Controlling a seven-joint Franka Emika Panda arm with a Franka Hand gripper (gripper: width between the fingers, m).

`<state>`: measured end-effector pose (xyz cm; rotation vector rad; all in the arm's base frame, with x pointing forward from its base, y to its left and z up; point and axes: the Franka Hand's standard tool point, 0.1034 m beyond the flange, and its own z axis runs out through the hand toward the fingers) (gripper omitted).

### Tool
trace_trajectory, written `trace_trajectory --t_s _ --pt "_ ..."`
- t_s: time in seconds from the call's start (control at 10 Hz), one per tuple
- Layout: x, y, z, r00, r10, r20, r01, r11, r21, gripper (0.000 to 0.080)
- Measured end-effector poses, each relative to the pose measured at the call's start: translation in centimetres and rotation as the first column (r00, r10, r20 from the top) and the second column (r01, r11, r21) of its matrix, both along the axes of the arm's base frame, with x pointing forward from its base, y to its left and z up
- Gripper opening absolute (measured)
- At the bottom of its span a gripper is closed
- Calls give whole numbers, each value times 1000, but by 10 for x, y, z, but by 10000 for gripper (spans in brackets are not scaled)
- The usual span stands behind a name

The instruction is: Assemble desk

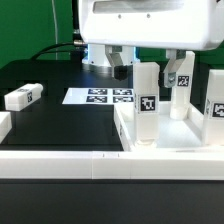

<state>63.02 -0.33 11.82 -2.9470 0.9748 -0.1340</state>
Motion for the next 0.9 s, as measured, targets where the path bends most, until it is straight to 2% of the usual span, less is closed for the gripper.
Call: trace_trajectory --t_s 0.3,0.6,0.7,0.8,0.9 --pt "0 7 -1 958 286 -8 -287 957 -34 649" --pt "0 3 1 846 534 -17 -533 844 -59 649" --pt "0 4 1 841 541 -15 -541 839 -62 649" --pt "0 3 1 802 596 -22 -596 800 -70 649" --pt "0 3 1 802 596 -22 -596 800 -70 525"
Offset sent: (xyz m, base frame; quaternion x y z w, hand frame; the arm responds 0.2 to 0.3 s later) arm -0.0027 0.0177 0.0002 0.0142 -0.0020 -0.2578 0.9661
